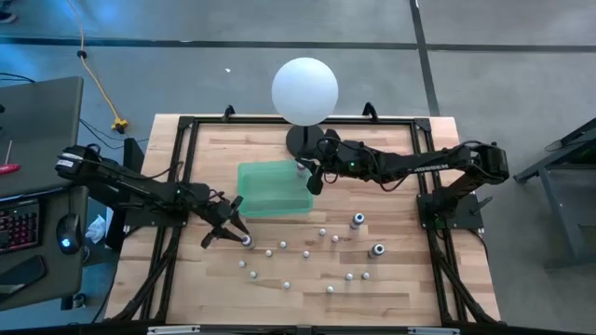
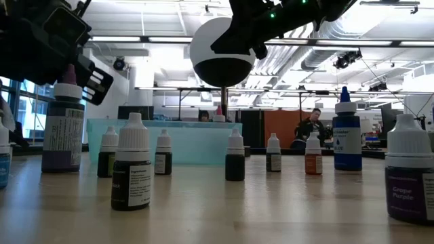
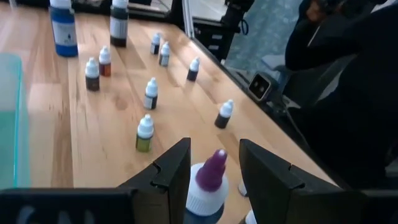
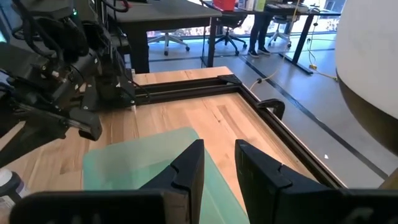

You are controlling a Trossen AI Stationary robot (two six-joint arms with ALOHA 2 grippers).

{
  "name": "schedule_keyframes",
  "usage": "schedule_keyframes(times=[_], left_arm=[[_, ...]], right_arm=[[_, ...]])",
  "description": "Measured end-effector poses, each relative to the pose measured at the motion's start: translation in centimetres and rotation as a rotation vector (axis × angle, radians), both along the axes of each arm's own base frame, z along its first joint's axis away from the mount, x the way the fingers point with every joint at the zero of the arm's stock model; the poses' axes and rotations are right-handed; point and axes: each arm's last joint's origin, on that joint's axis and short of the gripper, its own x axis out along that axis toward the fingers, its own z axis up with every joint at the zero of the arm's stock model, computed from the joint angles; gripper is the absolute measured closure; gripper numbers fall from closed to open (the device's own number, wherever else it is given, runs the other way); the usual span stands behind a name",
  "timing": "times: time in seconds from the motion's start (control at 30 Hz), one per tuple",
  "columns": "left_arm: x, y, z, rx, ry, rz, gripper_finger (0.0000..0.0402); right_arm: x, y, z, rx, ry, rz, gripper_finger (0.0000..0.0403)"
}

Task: Pick & Place food coloring
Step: Put the big purple food coloring bottle into the green bin

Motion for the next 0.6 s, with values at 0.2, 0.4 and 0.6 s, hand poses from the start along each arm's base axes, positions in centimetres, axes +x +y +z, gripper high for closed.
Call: schedule_keyframes(times=[0.2,0.4,0.6], left_arm=[[0.17,-0.01,-0.49,0.042,0.010,-0.003,0.0267],[0.18,0.00,-0.52,0.107,-0.028,-0.019,0.0312],[0.18,0.00,-0.50,0.111,-0.032,-0.020,0.0365]], right_arm=[[0.00,0.00,-0.02,0.000,0.002,0.000,0.0320],[-0.01,0.00,-0.04,0.000,0.004,0.000,0.0320],[-0.04,-0.03,-0.13,0.001,0.012,-0.001,0.0320]])
